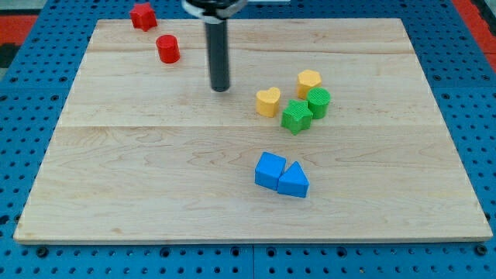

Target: Place the red circle towards the left side of the blue cube

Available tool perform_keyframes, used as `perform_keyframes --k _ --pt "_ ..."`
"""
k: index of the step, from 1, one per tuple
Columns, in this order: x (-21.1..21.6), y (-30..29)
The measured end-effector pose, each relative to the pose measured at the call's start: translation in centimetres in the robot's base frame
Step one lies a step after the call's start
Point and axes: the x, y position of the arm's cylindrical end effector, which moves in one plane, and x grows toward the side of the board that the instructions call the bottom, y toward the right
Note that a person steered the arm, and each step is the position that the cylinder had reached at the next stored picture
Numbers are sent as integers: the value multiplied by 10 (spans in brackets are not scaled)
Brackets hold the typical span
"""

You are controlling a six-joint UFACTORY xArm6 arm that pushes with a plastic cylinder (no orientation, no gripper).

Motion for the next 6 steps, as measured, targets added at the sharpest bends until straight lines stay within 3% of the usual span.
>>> perform_keyframes --k 1,2,3,4,6 --pt "35 25" --pt "35 87" --pt "34 112" --pt "23 70" --pt "-76 46"
